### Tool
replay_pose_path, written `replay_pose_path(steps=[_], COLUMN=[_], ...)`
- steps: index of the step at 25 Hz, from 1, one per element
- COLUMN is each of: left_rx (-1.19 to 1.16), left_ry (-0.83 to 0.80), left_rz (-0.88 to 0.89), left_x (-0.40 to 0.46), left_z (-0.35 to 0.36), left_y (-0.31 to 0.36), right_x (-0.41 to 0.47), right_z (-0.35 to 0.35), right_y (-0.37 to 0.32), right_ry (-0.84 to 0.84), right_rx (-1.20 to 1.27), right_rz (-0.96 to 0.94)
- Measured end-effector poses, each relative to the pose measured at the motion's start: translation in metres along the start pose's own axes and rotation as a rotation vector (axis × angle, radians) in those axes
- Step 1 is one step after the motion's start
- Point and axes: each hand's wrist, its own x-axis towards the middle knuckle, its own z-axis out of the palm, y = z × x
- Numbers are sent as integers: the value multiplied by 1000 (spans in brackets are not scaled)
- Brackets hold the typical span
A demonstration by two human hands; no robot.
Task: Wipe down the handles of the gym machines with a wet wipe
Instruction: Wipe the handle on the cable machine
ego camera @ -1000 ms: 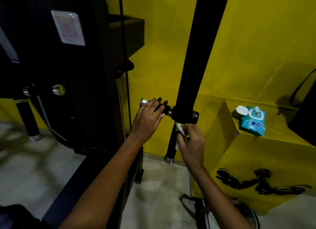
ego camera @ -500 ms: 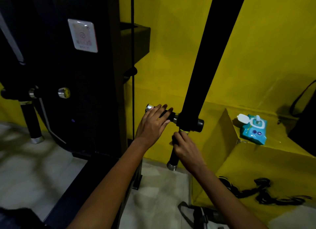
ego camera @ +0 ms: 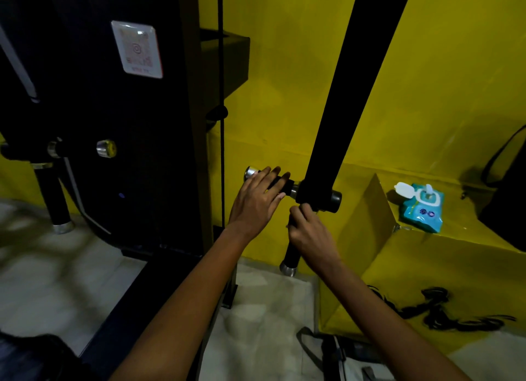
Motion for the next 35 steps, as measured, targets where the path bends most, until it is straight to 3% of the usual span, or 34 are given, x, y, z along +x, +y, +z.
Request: replay_pose_path(steps=[4, 10, 14, 19, 24, 30, 35], left_rx=[5, 9, -8, 7, 29, 43, 18], left_ry=[3, -13, -19, -6, 17, -1, 10], left_rz=[14, -10, -4, -6, 4, 0, 2], left_x=[-1, 0, -1, 0, -1, -1, -2], left_z=[-2, 0, 2, 0, 2, 3, 3], left_y=[0, 1, 0, 2, 0, -1, -1], right_x=[-16, 6, -8, 9, -14, 2, -18], right_z=[7, -4, 4, -5, 2, -6, 0], right_y=[-21, -2, -25, -10, -39, -18, -38], right_ry=[-148, -74, -284, -235, -445, -344, -417], right_rx=[-7, -49, -69, -91, -51, -74, -42], right_rz=[-96, -31, -154, -118, -271, -241, -271])
